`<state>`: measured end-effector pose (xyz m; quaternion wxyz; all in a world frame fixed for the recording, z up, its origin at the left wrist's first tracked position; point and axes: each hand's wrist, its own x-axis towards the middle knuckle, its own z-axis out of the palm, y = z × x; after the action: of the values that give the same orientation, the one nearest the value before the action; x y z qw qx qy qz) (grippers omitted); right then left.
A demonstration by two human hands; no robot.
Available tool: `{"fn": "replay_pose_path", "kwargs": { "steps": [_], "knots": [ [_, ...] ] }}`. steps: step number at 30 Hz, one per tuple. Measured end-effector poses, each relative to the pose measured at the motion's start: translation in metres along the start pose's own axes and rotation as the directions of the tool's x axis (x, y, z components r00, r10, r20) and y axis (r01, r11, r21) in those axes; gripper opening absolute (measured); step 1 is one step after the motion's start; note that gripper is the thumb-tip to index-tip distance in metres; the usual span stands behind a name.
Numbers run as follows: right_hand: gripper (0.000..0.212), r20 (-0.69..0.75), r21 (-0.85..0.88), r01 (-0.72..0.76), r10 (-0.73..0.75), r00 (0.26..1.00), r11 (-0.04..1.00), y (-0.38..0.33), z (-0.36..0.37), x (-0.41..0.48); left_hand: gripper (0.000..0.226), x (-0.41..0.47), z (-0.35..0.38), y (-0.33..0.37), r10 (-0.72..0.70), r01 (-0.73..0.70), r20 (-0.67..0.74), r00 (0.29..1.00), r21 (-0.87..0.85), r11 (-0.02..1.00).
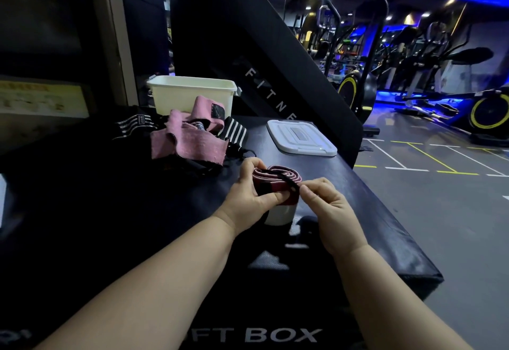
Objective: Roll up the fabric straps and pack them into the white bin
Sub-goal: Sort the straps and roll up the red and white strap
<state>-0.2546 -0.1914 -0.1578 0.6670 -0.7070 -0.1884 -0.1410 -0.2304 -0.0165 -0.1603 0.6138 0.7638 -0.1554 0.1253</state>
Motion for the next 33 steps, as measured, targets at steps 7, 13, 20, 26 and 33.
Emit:
{"fn": "replay_pose_path", "kwargs": {
  "steps": [7,13,20,26,33],
  "knots": [
    [0.018,0.003,0.004,0.013,-0.013,1.000,1.000,-0.001,0.006,-0.001,0.057,-0.001,-0.001,0.001,0.044,-0.043,0.032,0.998,-0.048,0.998],
    [0.014,0.001,0.010,-0.009,0.009,1.000,1.000,-0.001,0.003,-0.001,0.053,0.000,-0.001,0.001,0.043,-0.043,0.040,0.998,-0.018,0.999],
    [0.024,-0.026,0.133,-0.084,0.088,0.996,0.988,-0.003,0.006,-0.001,0.054,0.000,-0.002,0.000,0.036,-0.036,0.023,0.999,0.002,0.999],
    [0.016,-0.039,0.144,-0.105,0.112,0.993,0.984,-0.006,0.008,-0.002,0.057,0.002,-0.005,-0.004,0.017,-0.013,0.055,0.998,-0.058,0.998],
    [0.032,-0.087,0.126,-0.102,0.113,0.990,0.987,0.004,0.003,0.002,0.055,0.000,-0.005,-0.001,0.030,-0.030,0.065,0.997,-0.002,1.000]
  ]
}}
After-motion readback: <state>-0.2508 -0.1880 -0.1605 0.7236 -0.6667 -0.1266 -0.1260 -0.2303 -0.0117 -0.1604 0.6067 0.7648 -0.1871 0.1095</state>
